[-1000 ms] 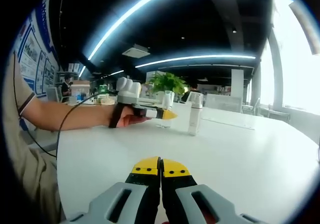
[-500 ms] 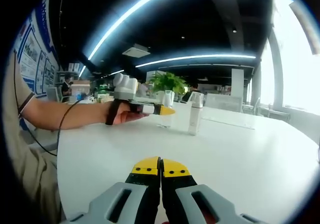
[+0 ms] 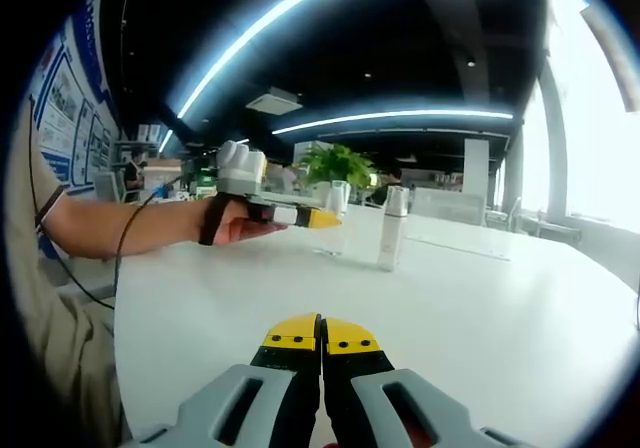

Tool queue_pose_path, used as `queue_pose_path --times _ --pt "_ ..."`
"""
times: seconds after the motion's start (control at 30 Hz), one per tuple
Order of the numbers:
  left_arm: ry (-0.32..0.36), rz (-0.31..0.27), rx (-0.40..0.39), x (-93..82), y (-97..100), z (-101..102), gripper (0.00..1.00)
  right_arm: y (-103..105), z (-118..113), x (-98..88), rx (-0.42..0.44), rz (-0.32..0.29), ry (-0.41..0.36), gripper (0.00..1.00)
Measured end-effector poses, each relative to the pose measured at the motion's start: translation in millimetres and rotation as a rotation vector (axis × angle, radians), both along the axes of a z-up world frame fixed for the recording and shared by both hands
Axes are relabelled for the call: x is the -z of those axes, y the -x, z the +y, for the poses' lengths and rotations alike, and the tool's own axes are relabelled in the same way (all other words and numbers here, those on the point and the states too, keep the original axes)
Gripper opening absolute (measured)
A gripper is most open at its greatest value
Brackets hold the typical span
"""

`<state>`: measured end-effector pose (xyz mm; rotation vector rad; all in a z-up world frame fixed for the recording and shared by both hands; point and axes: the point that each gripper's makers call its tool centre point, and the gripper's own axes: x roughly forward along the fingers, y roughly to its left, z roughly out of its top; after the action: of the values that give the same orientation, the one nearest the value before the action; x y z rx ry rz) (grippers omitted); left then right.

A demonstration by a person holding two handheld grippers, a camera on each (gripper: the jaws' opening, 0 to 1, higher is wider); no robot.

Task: Clamp pump bottle remove cover press pump head put on cover

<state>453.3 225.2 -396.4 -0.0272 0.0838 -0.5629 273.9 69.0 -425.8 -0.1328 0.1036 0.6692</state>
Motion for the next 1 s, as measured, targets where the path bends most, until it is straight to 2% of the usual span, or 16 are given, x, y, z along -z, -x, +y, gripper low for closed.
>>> queue_pose_path --times 0.37,0.57,0.63,0.77,0.9,1.0 --pt "0.036 -0.037 0.004 -19.9 21.3 4 0.23 1 2 -0.5 0.004 -0.002 0.005 0.0" --pt "0.031 -0.05 0.033 -26.5 46.8 -4 0.23 1 1 -0.7 0.001 -0.003 0.001 0.0" --pt "0.025 -0.053 0.04 -28.2 42.8 0 0.23 1 1 -0.8 0.002 -0.004 0.001 0.0" --pt "0.032 -0.057 0.054 -28.7 60.8 -5 0.23 1 0 -1.0 0.003 -0.006 0.0 0.0" --pt "0.032 -0.073 0.073 -34.0 66.4 -4 0.23 1 0 -0.9 0.004 -0.006 0.001 0.0" --pt "0.041 -0.086 0.083 -37.9 82.1 -9 0.23 1 0 -0.8 0.004 -0.006 0.001 0.0"
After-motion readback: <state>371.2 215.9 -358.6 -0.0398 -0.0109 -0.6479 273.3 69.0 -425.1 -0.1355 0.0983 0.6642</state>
